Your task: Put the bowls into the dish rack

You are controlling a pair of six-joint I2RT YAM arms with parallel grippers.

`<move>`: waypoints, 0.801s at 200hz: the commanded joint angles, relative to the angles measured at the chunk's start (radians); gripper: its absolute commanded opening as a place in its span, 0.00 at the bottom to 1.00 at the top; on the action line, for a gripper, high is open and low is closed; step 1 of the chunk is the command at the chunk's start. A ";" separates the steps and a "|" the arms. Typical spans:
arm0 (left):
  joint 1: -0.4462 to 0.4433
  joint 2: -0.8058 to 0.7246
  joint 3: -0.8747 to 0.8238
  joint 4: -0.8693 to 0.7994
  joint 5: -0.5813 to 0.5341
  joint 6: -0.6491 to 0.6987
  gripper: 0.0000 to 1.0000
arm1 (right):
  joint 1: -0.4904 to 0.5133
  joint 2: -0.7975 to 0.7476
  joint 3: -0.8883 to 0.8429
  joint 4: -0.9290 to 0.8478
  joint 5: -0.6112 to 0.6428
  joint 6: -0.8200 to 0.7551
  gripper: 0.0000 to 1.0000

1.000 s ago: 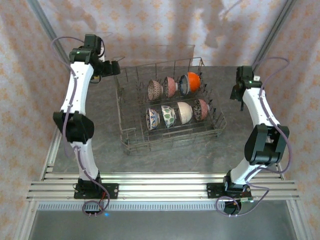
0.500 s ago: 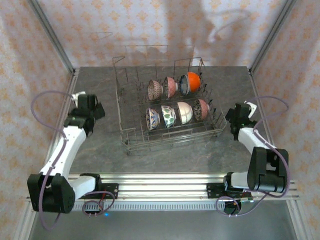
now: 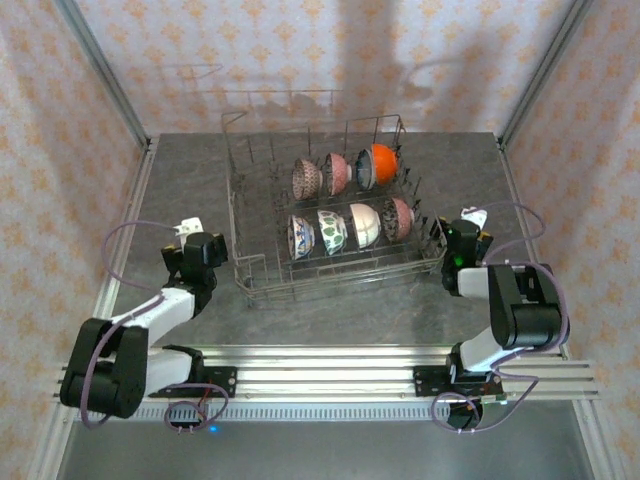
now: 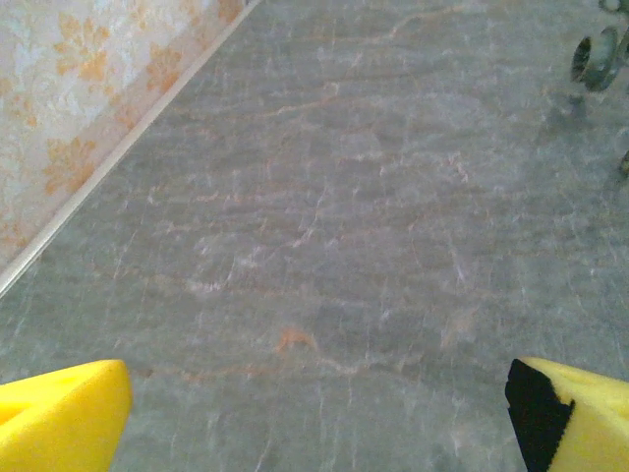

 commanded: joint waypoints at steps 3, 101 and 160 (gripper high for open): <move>-0.011 0.070 -0.020 0.354 -0.037 0.073 0.99 | 0.031 0.002 0.002 0.062 -0.068 -0.025 0.99; 0.030 0.249 0.061 0.411 0.107 0.156 0.99 | 0.026 0.000 0.006 0.050 -0.078 -0.023 0.99; 0.051 0.305 0.036 0.500 0.105 0.131 0.99 | 0.028 0.007 0.015 0.039 -0.083 -0.026 0.99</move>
